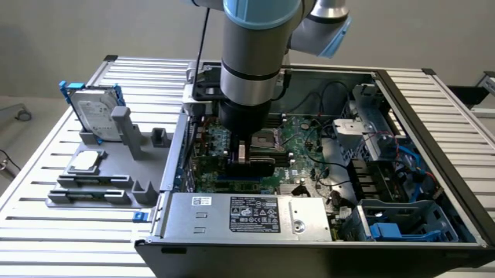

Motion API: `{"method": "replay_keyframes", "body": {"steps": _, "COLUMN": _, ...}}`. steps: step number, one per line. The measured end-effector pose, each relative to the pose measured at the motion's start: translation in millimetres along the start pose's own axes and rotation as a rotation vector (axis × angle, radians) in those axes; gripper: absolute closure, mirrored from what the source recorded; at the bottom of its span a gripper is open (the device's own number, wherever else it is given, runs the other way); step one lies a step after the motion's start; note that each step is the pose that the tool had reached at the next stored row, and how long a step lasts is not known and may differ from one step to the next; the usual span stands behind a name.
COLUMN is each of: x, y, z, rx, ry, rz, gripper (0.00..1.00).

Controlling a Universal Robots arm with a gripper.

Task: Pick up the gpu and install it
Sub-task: 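Insert the gpu into the slot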

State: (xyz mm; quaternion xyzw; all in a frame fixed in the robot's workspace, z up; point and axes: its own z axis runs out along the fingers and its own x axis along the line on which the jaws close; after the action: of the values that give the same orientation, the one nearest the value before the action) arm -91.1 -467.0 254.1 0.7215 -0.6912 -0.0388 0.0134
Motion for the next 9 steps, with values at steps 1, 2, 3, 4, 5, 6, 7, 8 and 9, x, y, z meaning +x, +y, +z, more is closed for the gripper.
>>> {"method": "replay_keyframes", "body": {"steps": 1, "x": 0.1, "y": -0.5, "z": 0.2, "rx": 0.0000, "ry": 0.0000, "rz": 0.000, "gripper": 0.74}}
{"method": "replay_keyframes", "body": {"steps": 2, "x": 0.1, "y": -1.0, "z": 0.5, "rx": 0.0000, "ry": -0.0001, "rz": 0.000, "gripper": 0.74}}
{"method": "replay_keyframes", "body": {"steps": 3, "x": 0.2, "y": -1.5, "z": 0.8, "rx": -0.0001, "ry": -0.0003, "rz": 0.000, "gripper": 0.74}}
{"method": "replay_keyframes", "body": {"steps": 4, "x": 0.3, "y": -2.0, "z": 1.1, "rx": 0.0000, "ry": -0.0006, "rz": 0.000, "gripper": 0.74}}
{"method": "replay_keyframes", "body": {"steps": 5, "x": 0.4, "y": -2.4, "z": 1.5, "rx": 0.0002, "ry": -0.0012, "rz": 0.000, "gripper": 0.74}}
{"method": "replay_keyframes", "body": {"steps": 6, "x": 0.4, "y": -2.6, "z": 2.0, "rx": 0.0004, "ry": -0.0019, "rz": 0.000, "gripper": 0.74}}
{"method": "replay_keyframes", "body": {"steps": 7, "x": 0.5, "y": -2.7, "z": 2.5, "rx": 0.0004, "ry": -0.0023, "rz": 0.000, "gripper": 0.74}}
{"method": "replay_keyframes", "body": {"steps": 8, "x": 0.4, "y": -2.9, "z": 4.0, "rx": 0.0012, "ry": -0.0040, "rz": 0.000, "gripper": 0.74}}
{"method": "replay_keyframes", "body": {"steps": 9, "x": 0.4, "y": -3.0, "z": 4.8, "rx": 0.0008, "ry": -0.0038, "rz": -0.001, "gripper": 0.74}}
